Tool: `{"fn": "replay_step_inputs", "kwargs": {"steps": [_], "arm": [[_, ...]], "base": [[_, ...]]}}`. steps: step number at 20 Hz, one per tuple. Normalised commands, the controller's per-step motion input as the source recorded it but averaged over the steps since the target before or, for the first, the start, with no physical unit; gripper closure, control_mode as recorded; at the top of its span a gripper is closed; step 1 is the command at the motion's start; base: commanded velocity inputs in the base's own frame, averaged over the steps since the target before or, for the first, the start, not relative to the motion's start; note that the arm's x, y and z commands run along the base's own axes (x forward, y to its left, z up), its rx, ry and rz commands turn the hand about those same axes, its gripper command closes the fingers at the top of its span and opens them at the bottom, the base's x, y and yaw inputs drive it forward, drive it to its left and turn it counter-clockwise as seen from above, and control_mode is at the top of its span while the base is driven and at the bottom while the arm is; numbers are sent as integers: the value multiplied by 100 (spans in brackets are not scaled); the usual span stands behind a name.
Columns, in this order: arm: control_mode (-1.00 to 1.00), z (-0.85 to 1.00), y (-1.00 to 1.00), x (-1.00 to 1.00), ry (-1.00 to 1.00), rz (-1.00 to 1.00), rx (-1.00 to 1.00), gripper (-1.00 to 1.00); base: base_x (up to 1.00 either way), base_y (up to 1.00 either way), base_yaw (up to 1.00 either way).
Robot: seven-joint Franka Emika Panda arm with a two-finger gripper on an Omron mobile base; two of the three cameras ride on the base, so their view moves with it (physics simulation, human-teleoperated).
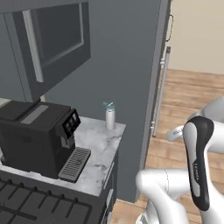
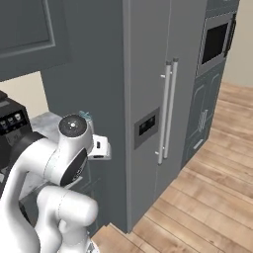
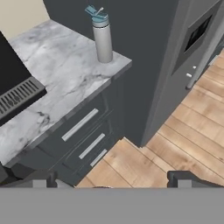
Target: Move the drinks to the dining counter.
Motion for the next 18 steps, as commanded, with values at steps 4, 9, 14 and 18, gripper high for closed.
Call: {"fn": "replay_step_inputs", "kwargs": {"steps": [4, 9, 14, 18], "arm": [[100, 0, 0, 0, 0, 0, 0, -100], [100, 0, 0, 0, 0, 0, 0, -100], [100, 0, 0, 0, 0, 0, 0, -100], [-100, -1, 29, -1, 3, 2, -5, -100]], "base": [[40, 62, 24], [41, 64, 40], [31, 58, 25], [0, 0, 0]]}}
